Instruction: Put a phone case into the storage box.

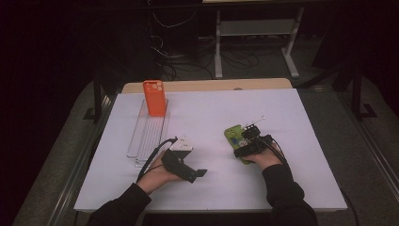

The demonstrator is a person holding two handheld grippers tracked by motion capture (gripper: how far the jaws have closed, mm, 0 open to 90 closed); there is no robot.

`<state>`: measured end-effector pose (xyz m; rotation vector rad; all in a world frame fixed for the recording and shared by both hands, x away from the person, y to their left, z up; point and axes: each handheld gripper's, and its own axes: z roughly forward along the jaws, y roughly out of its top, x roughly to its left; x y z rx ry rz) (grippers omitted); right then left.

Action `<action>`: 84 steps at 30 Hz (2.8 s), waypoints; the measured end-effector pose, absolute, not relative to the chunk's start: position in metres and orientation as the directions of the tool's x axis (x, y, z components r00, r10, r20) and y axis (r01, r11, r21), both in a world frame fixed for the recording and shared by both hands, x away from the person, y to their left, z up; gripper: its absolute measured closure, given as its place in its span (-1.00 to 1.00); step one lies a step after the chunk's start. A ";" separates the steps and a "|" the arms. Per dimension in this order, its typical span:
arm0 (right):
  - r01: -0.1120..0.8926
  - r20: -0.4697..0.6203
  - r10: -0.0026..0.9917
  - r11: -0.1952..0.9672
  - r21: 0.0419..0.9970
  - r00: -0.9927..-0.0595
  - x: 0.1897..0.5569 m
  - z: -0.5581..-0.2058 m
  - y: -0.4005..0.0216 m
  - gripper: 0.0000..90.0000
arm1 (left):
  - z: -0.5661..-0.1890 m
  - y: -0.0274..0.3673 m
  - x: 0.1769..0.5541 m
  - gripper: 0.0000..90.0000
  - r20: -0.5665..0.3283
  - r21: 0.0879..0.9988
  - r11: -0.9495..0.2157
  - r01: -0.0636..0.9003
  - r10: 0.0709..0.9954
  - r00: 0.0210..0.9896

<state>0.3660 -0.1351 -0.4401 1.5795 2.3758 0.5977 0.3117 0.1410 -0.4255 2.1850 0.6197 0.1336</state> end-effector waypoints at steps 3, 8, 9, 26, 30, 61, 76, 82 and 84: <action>0.817 0.029 0.913 0.350 0.459 -0.408 0.366 -0.440 -0.135 -0.81 | -0.426 0.141 0.312 -1.00 -0.113 0.758 -0.527 0.385 0.475 0.873; 0.809 0.029 0.907 0.360 0.465 -0.420 0.363 -0.438 -0.134 -0.68 | -0.426 0.142 0.312 -1.00 -0.112 0.756 -0.530 0.386 0.476 0.872; 0.808 0.031 0.907 0.357 0.468 -0.419 0.363 -0.439 -0.134 -0.68 | -0.426 0.141 0.312 -1.00 -0.112 0.756 -0.529 0.386 0.476 0.872; 0.790 0.054 0.883 0.388 0.474 -0.466 0.369 -0.431 -0.140 -0.66 | -0.424 0.139 0.315 -1.00 -0.089 0.753 -0.538 0.380 0.489 0.868; 0.748 0.032 0.845 0.455 0.484 -0.534 0.372 -0.419 -0.143 -0.66 | -0.421 0.137 0.319 -1.00 -0.096 0.748 -0.542 0.383 0.482 0.871; 0.328 0.006 0.386 0.774 0.542 -0.922 0.351 -0.387 -0.149 -0.66 | -0.369 0.135 0.343 -1.00 -0.048 0.759 -0.627 0.177 0.218 0.975; 0.166 0.003 0.193 0.836 0.523 -0.981 0.330 -0.381 -0.112 -0.66 | -0.377 0.130 0.330 -1.00 -0.024 0.753 -0.653 0.085 0.102 0.994; 0.118 -0.008 0.143 0.843 0.524 -0.990 0.324 -0.378 -0.101 -0.66 | -0.381 0.124 0.328 -1.00 -0.018 0.734 -0.676 0.064 0.074 0.997; 0.107 -0.010 0.131 0.847 0.521 -0.991 0.323 -0.378 -0.099 -0.66 | -0.382 0.123 0.327 -1.00 -0.015 0.728 -0.684 0.047 0.053 0.998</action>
